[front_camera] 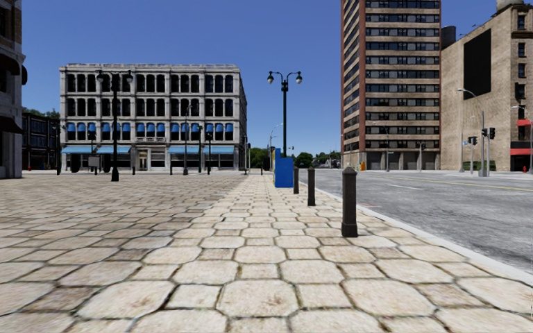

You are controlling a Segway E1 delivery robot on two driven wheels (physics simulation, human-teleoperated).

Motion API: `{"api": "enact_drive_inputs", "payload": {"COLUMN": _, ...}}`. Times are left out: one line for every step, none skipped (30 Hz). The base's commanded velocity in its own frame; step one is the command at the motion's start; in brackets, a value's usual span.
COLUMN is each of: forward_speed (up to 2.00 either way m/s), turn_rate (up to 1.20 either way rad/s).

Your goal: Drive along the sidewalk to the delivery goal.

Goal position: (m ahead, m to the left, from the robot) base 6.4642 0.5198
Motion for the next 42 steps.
{"api": "enact_drive_inputs", "payload": {"forward_speed": 2.00, "turn_rate": 0.00}}
{"api": "enact_drive_inputs", "payload": {"forward_speed": 2.00, "turn_rate": 0.00}}
{"api": "enact_drive_inputs", "payload": {"forward_speed": 2.00, "turn_rate": 0.00}}
{"api": "enact_drive_inputs", "payload": {"forward_speed": 2.00, "turn_rate": 0.00}}
{"api": "enact_drive_inputs", "payload": {"forward_speed": 2.00, "turn_rate": 0.00}}
{"api": "enact_drive_inputs", "payload": {"forward_speed": 2.00, "turn_rate": 0.00}}
{"api": "enact_drive_inputs", "payload": {"forward_speed": 2.00, "turn_rate": 0.00}}
{"api": "enact_drive_inputs", "payload": {"forward_speed": 2.00, "turn_rate": 0.00}}
{"api": "enact_drive_inputs", "payload": {"forward_speed": 2.00, "turn_rate": 0.00}}
{"api": "enact_drive_inputs", "payload": {"forward_speed": 2.00, "turn_rate": 0.00}}
{"api": "enact_drive_inputs", "payload": {"forward_speed": 2.00, "turn_rate": 0.00}}
{"api": "enact_drive_inputs", "payload": {"forward_speed": 2.00, "turn_rate": 0.00}}
{"api": "enact_drive_inputs", "payload": {"forward_speed": 2.00, "turn_rate": 0.00}}
{"api": "enact_drive_inputs", "payload": {"forward_speed": 2.00, "turn_rate": 0.00}}
{"api": "enact_drive_inputs", "payload": {"forward_speed": 2.00, "turn_rate": 0.00}}
{"api": "enact_drive_inputs", "payload": {"forward_speed": 2.00, "turn_rate": 0.18}}
{"api": "enact_drive_inputs", "payload": {"forward_speed": 2.00, "turn_rate": 0.52}}
{"api": "enact_drive_inputs", "payload": {"forward_speed": 2.00, "turn_rate": 0.64}}
{"api": "enact_drive_inputs", "payload": {"forward_speed": 2.00, "turn_rate": 0.69}}
{"api": "enact_drive_inputs", "payload": {"forward_speed": 2.00, "turn_rate": 0.18}}
{"api": "enact_drive_inputs", "payload": {"forward_speed": 2.00, "turn_rate": 0.18}}
{"api": "enact_drive_inputs", "payload": {"forward_speed": 2.00, "turn_rate": 0.00}}
{"api": "enact_drive_inputs", "payload": {"forward_speed": 2.00, "turn_rate": 0.00}}
{"api": "enact_drive_inputs", "payload": {"forward_speed": 2.00, "turn_rate": 0.00}}
{"api": "enact_drive_inputs", "payload": {"forward_speed": 2.00, "turn_rate": 0.00}}
{"api": "enact_drive_inputs", "payload": {"forward_speed": 2.00, "turn_rate": 0.00}}
{"api": "enact_drive_inputs", "payload": {"forward_speed": 2.00, "turn_rate": 0.00}}
{"api": "enact_drive_inputs", "payload": {"forward_speed": 2.00, "turn_rate": 0.00}}
{"api": "enact_drive_inputs", "payload": {"forward_speed": 2.00, "turn_rate": 0.00}}
{"api": "enact_drive_inputs", "payload": {"forward_speed": 2.00, "turn_rate": 0.00}}
{"api": "enact_drive_inputs", "payload": {"forward_speed": 2.00, "turn_rate": 0.00}}
{"api": "enact_drive_inputs", "payload": {"forward_speed": 2.00, "turn_rate": 0.00}}
{"api": "enact_drive_inputs", "payload": {"forward_speed": 2.00, "turn_rate": 0.00}}
{"api": "enact_drive_inputs", "payload": {"forward_speed": 2.00, "turn_rate": 0.00}}
{"api": "enact_drive_inputs", "payload": {"forward_speed": 2.00, "turn_rate": 0.00}}
{"api": "enact_drive_inputs", "payload": {"forward_speed": 2.00, "turn_rate": 0.00}}
{"api": "enact_drive_inputs", "payload": {"forward_speed": 2.00, "turn_rate": 0.00}}
{"api": "enact_drive_inputs", "payload": {"forward_speed": 2.00, "turn_rate": 0.00}}
{"api": "enact_drive_inputs", "payload": {"forward_speed": 2.00, "turn_rate": 0.00}}
{"api": "enact_drive_inputs", "payload": {"forward_speed": 2.00, "turn_rate": 0.00}}
{"api": "enact_drive_inputs", "payload": {"forward_speed": 2.00, "turn_rate": 0.00}}
{"api": "enact_drive_inputs", "payload": {"forward_speed": 2.00, "turn_rate": 0.00}}
